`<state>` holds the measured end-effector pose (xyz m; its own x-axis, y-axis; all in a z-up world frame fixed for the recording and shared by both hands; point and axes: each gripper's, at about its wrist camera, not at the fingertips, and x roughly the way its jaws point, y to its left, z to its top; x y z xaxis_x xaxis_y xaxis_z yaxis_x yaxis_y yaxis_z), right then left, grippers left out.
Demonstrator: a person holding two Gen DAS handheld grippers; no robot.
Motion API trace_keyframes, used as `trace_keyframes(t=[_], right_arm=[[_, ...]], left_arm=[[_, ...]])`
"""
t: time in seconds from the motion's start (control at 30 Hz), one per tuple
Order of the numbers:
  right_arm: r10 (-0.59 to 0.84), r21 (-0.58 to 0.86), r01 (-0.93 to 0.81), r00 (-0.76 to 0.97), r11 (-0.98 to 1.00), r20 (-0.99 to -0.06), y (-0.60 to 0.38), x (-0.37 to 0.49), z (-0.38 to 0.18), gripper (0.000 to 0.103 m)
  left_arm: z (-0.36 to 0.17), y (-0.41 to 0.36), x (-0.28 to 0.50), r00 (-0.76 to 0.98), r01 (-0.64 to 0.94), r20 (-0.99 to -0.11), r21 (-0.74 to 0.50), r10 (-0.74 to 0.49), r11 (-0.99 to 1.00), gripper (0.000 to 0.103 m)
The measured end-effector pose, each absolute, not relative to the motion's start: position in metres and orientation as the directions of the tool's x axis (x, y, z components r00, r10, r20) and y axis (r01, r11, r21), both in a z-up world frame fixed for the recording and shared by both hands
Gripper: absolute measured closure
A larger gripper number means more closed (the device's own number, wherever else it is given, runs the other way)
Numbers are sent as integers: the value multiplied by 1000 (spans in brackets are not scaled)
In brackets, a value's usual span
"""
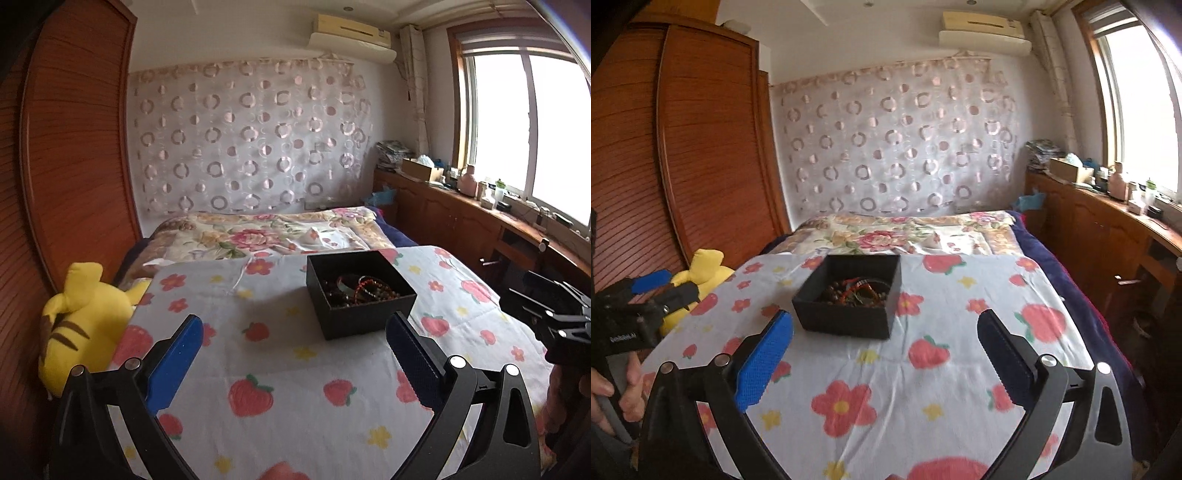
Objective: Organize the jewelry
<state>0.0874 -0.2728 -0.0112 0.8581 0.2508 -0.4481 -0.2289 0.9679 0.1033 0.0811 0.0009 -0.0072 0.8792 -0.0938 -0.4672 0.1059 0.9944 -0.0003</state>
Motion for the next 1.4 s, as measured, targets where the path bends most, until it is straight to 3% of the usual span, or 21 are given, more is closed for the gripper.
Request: trace_keyframes(t=[0.37, 1.4], right_arm=[[190, 47, -188, 880, 981, -435, -268, 76, -20, 2], [192, 56, -187, 883, 981, -429, -264, 71, -14, 2]], left_arm=[[-17, -2, 69, 870, 110, -484, 4, -94, 994, 7], [-12, -9, 61, 882, 108, -462, 9, -92, 994, 7]])
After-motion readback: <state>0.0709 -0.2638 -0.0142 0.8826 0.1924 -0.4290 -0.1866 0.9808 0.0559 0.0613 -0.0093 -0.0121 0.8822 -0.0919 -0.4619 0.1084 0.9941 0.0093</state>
